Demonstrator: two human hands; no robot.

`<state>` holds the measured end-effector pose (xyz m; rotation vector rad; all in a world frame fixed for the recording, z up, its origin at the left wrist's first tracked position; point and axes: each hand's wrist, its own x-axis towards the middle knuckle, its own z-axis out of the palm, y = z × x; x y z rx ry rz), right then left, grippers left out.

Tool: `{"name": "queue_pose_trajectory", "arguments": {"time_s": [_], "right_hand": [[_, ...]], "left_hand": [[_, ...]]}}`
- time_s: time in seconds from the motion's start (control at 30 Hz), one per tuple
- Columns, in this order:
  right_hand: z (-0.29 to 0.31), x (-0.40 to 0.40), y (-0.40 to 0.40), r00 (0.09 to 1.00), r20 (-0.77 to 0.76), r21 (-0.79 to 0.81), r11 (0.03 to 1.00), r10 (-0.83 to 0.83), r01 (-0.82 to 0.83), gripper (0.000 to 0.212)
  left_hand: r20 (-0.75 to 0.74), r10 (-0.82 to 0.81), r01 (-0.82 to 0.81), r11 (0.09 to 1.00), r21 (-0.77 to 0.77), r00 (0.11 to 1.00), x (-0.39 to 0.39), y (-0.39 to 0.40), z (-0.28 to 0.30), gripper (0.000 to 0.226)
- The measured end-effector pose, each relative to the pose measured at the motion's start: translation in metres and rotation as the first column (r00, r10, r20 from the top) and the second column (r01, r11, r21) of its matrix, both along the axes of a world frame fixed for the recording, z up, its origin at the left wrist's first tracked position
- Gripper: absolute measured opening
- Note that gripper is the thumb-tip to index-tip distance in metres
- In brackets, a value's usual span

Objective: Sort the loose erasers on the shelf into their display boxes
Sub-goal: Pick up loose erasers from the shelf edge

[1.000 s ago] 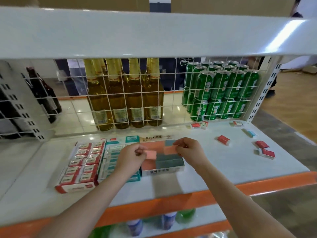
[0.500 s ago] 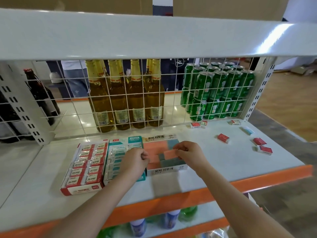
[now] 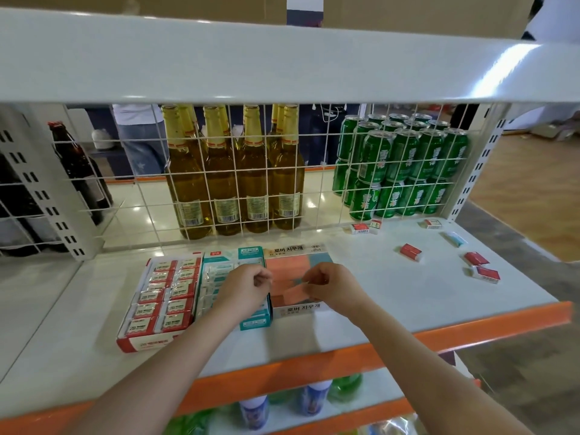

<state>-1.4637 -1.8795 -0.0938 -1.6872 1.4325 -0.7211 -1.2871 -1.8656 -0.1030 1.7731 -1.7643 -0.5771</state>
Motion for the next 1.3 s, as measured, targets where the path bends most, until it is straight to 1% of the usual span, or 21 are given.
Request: {"name": "queue_pose_trajectory", "arguments": {"time_s": [0.1,0.17,0.23,0.27,0.33,0.4,0.47,0.53,0.6,0.7,0.8,0.9,1.07,1.13,1.2,1.23,1.3], "right_hand": [[-0.004,0.012,0.002,0.999,-0.044,-0.015,1.0,0.023,-0.024,0.012],[-0.007,0.017,0.001,0.993,-0.117,-0.048,0.999,0.019,-0.025,0.008],[-0.008,0.018,0.001,0.984,-0.177,-0.068,0.997,0.012,-0.025,0.015],[-0.008,0.019,0.002,0.979,-0.203,-0.079,0.996,0.022,-0.039,0.014],[-0.007,0.019,0.004,0.953,-0.294,-0.089,0.991,0.066,-0.096,0.006],[-0.005,0.018,0.006,0.919,-0.38,-0.097,0.984,0.103,-0.151,0.019],[-0.005,0.014,0.007,0.882,-0.453,-0.123,0.97,0.132,-0.208,0.016],[-0.003,0.01,0.009,0.848,-0.497,-0.139,0.948,0.183,-0.286,0.023],[-0.002,0.007,0.011,0.836,-0.506,-0.154,0.932,0.211,-0.329,0.027],[-0.002,0.005,0.013,0.822,-0.531,-0.183,0.918,0.207,-0.35,0.026],[-0.001,0.006,0.015,0.813,-0.548,-0.208,0.909,0.197,-0.361,0.025],[0.0,0.006,0.015,0.795,-0.575,-0.222,0.899,0.192,-0.378,0.025],[0.0,0.007,0.014,0.75,-0.637,-0.21,0.895,0.179,-0.393,0.022],[0.003,0.007,0.011,0.763,-0.622,-0.21,0.901,0.177,-0.38,0.025],[0.004,0.007,0.009,0.764,-0.613,-0.19,0.901,0.2,-0.389,0.037],[0.004,0.008,0.007,0.751,-0.624,-0.172,0.9,0.215,-0.4,0.039],[0.001,0.013,0.004,0.722,-0.655,-0.153,0.895,0.225,-0.418,0.033]], "left_hand": [[-0.011,0.003,-0.004,1.0,-0.008,1.0,0.005,0.002,0.0,0.02],[-0.014,0.001,-0.001,1.0,-0.014,1.0,0.008,0.004,0.0,0.02],[-0.025,-0.007,0.007,1.0,-0.019,1.0,0.01,0.006,0.001,0.02],[-0.03,-0.014,0.014,1.0,-0.02,0.999,0.011,0.007,0.001,0.02],[-0.03,-0.031,0.03,0.999,-0.02,0.999,0.012,0.009,0.001,0.021],[-0.02,-0.043,0.043,0.999,-0.025,0.999,0.012,0.011,0.001,0.021],[-0.013,-0.059,0.059,0.998,-0.028,0.998,0.01,0.012,0.001,0.021],[0.015,-0.101,0.101,0.995,-0.025,0.995,0.008,0.014,0.002,0.022],[0.085,-0.177,0.179,0.984,-0.021,0.981,0.007,0.017,0.002,0.024],[0.245,-0.282,0.288,0.958,0.011,0.928,0.006,0.02,0.0,0.031],[0.361,-0.322,0.334,0.942,0.031,0.875,0.008,0.02,0.0,0.036],[0.439,-0.357,0.382,0.924,0.033,0.825,0.007,0.018,0.003,0.033],[0.526,-0.374,0.414,0.909,0.046,0.764,0.003,0.019,0.006,0.029],[0.545,-0.38,0.422,0.905,0.053,0.747,0.003,0.021,0.005,0.032],[0.544,-0.374,0.413,0.909,0.055,0.751,0.003,0.023,0.004,0.035],[0.537,-0.371,0.407,0.912,0.055,0.758,0.004,0.024,0.004,0.035],[0.521,-0.365,0.402,0.914,0.045,0.771,0.005,0.024,0.003,0.034]]}}
